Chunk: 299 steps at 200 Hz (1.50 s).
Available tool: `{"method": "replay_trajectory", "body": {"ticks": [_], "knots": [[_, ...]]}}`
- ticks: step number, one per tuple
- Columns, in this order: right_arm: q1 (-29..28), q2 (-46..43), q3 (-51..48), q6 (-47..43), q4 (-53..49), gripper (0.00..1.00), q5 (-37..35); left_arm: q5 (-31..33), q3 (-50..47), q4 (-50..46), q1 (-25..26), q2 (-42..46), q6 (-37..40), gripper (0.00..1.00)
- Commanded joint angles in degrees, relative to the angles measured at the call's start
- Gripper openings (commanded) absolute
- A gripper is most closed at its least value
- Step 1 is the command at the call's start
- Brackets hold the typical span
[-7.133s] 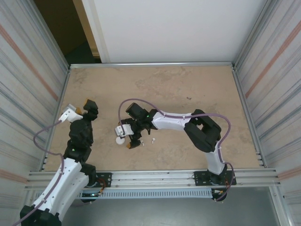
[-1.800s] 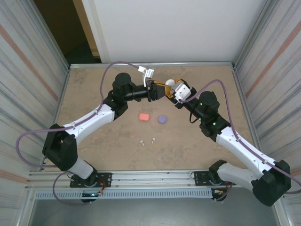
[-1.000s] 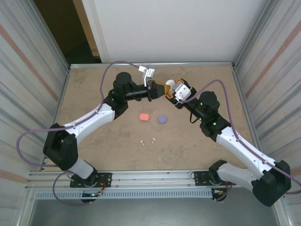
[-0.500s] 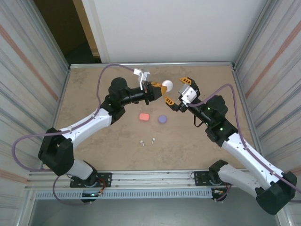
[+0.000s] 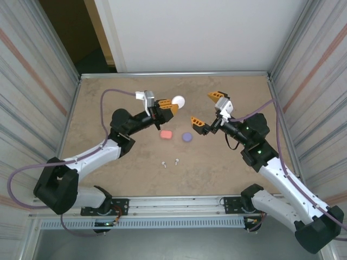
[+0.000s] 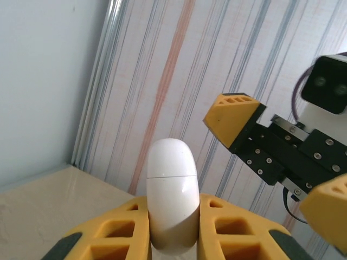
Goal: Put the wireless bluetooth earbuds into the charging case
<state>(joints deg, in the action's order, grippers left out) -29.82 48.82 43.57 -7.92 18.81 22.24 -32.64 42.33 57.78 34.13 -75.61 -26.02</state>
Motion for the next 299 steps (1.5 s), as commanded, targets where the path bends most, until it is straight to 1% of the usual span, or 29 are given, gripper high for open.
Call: {"method": "replay_trajectory", "body": {"ticks": [1,19,34,52,55,78,101,170,299], "knots": [[1.6,1.5,0.2,10.8,5.7,0.99,7.8,1.8,-2.6,11.2,-0.1,1.8,3.6,0.0],[2.5,4.1,2.2,16.4,6.8,0.99,12.3,1.4,-4.0,15.4,-0.1,1.5,3.8,0.0],[2.5,6.1,3.5,19.1,7.7,0.99,14.7,0.7,-4.8,18.3,0.0,1.2,3.9,0.0],[2.5,7.5,4.5,21.2,9.3,0.99,16.6,-0.4,-5.4,20.8,-0.1,0.9,3.9,0.0],[2.5,9.0,4.6,21.5,9.7,0.99,16.7,-0.5,-5.5,21.1,-0.1,0.9,4.0,0.0],[2.3,11.9,5.9,23.0,11.2,0.99,18.1,-1.0,-6.0,22.4,-0.1,0.8,4.4,0.0],[1.5,14.3,7.6,23.6,11.9,1.0,18.0,-1.5,-6.0,22.8,-0.1,0.7,4.6,0.0],[-1.2,19.1,11.8,23.0,12.3,0.98,17.9,-2.2,-5.8,23.2,-0.1,0.2,4.6,0.0],[-1.3,20.6,13.6,22.3,10.6,0.97,15.2,-3.0,-5.6,23.3,-0.1,0.1,4.4,0.0]]}}
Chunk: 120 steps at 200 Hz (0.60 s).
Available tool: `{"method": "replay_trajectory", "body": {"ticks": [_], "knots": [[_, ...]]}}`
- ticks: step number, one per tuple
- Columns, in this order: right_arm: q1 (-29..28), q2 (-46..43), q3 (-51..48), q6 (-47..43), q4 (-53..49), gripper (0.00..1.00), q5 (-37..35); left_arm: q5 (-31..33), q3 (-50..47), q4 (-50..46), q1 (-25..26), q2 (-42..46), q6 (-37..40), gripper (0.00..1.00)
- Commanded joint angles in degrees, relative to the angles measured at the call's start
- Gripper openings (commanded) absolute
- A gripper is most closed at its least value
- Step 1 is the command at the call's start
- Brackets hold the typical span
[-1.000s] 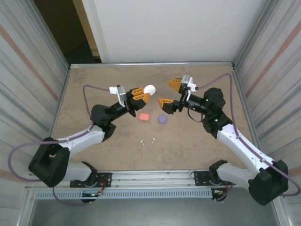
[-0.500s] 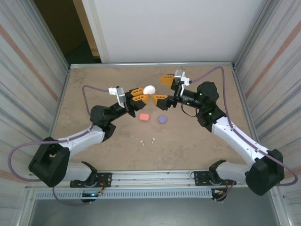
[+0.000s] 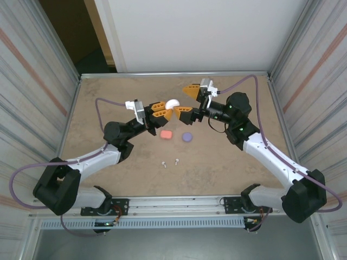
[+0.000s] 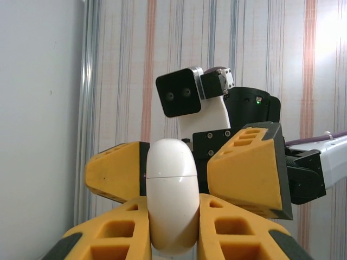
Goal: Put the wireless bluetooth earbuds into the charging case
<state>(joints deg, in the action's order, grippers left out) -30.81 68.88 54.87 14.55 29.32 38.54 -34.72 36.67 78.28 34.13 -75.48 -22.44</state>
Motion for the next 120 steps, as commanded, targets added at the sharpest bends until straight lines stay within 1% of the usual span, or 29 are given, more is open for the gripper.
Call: {"method": "replay_trajectory", "body": {"ticks": [1,120], "knots": [[-0.3,0.6,2.4,-0.1,0.1,0.97,-1.1,-1.0,0.1,2.8,-0.1,0.0,0.9,0.0],[1.7,2.8,3.8,1.4,-0.5,0.97,-2.6,-1.9,-0.3,2.8,-0.1,1.0,1.2,0.0]]}}
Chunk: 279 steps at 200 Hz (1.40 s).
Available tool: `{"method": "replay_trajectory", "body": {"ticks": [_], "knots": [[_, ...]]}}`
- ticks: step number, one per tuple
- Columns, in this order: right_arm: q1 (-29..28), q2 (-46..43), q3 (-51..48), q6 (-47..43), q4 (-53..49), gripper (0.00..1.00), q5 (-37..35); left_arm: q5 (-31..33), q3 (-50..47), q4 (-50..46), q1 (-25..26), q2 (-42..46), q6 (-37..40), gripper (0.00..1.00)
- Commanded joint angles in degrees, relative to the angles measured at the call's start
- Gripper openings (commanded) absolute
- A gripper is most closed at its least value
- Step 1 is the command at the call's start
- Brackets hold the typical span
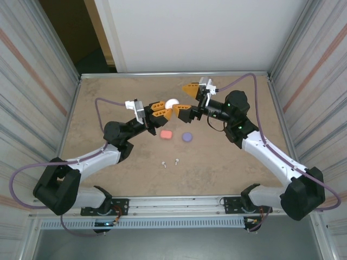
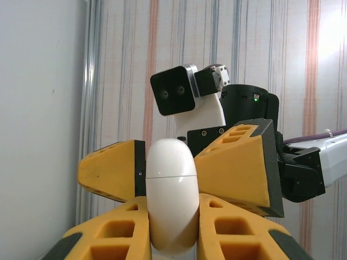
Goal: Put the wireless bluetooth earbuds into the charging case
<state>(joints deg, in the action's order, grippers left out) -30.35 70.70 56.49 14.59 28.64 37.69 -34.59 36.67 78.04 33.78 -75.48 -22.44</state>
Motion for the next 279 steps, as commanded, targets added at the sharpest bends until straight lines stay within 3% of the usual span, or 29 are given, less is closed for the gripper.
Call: {"method": "replay_trajectory", "body": {"ticks": [1,149,196,279], "knots": [[1.2,0.9,2.2,1.4,0.2,0.97,-1.7,-2.1,-0.3,3.0,0.2,1.0,1.2,0.0],[2.5,3.7,5.5,2.8,0.6,0.97,0.0,-1.8,-0.3,1.7,0.3,1.3,1.7,0.0],[2.6,1.5,4.7,2.9,0.6,0.98,0.5,0.8,-0.6,-0.6,0.2,1.9,2.7,0.0],[2.5,-6.1,-1.3,2.6,-0.4,1.0,-8.7,6.5,-2.9,-1.9,0.3,4.1,4.4,0.0]]}}
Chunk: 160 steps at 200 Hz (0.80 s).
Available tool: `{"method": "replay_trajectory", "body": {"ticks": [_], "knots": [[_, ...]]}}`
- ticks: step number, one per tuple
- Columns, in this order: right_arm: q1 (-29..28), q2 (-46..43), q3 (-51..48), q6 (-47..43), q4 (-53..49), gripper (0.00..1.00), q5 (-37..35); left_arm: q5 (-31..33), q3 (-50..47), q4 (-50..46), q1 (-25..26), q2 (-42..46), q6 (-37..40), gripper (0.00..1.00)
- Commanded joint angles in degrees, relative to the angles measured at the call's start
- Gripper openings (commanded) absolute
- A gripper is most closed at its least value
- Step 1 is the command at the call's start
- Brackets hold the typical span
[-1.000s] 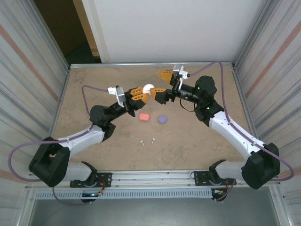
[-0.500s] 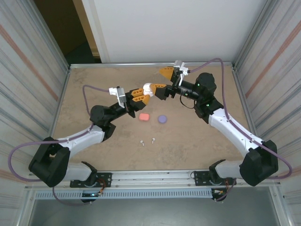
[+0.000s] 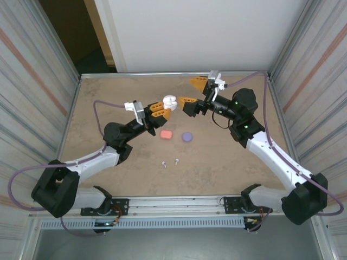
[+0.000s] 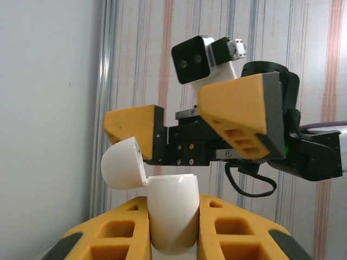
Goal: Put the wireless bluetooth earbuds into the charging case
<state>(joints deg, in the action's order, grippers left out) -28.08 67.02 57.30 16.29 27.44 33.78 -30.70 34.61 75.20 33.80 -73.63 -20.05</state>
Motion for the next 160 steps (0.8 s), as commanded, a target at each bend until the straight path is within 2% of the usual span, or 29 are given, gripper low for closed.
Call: {"method": "replay_trajectory", "body": {"ticks": [1,68,126,160], "knots": [[0.2,-2.5,-2.1,0.9,0.8,1.0,-4.9,2.6,-0.8,0.9,0.3,2.2,2.0,0.0],[0.3,-6.2,-7.6,4.4,2.6,0.99,-11.6,4.0,-2.4,1.0,0.2,4.1,3.6,0.0],[0.7,-7.6,-9.9,11.1,-3.5,0.99,-17.8,5.1,-3.5,-0.7,0.1,6.4,5.7,0.0],[1.2,-6.9,-9.3,11.9,-12.2,0.99,-16.3,5.8,-4.2,-2.2,0.1,8.3,7.0,0.0]]}}
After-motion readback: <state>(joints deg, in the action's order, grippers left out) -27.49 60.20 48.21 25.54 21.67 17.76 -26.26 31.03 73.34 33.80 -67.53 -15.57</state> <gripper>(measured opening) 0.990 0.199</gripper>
